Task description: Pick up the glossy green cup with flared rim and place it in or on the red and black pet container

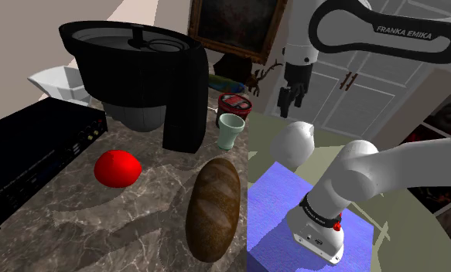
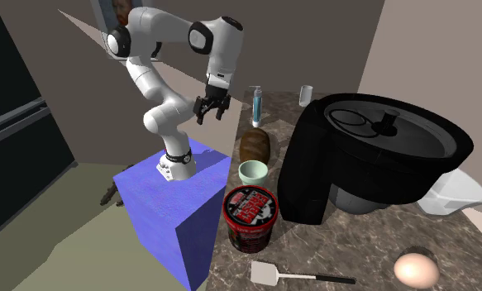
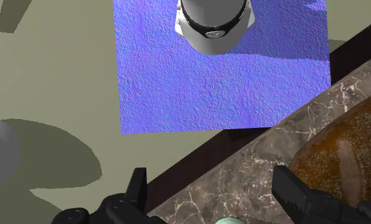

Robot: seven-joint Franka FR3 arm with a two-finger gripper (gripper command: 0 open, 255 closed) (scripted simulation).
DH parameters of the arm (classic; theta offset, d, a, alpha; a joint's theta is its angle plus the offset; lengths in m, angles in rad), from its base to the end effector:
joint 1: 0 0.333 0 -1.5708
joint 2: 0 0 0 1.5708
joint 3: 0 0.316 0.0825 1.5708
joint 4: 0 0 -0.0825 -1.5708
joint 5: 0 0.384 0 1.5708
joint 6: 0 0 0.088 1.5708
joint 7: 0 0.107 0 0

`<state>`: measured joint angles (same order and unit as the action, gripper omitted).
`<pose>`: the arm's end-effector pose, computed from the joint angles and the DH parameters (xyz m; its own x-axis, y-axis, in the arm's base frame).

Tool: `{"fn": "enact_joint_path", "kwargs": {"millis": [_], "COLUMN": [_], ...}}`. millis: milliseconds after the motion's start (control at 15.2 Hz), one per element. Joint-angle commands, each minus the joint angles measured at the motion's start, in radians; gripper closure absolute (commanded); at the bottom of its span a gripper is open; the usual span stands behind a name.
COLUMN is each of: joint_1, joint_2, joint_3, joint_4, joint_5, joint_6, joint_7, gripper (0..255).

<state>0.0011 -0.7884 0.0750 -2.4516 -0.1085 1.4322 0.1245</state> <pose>0.2852 0.0135 0.5374 0.9736 -0.0971 -0.2067 -0.0579 -0.9805 0.1876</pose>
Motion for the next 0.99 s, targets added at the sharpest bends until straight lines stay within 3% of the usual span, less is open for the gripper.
{"fn": "enact_joint_path", "kwargs": {"millis": [0,462,924], "joint_1": [0.0,0.011,0.013], "joint_2": [0.0,0.195,0.43], "joint_3": [0.0,0.038,0.078], "joint_4": [0.0,-0.013,0.043], "joint_5": [0.0,0.02,0.012], "joint_6": [0.0,0.251,0.472], "joint_7": [0.0,0.059,0.118], "gripper": [0,0,0]}}
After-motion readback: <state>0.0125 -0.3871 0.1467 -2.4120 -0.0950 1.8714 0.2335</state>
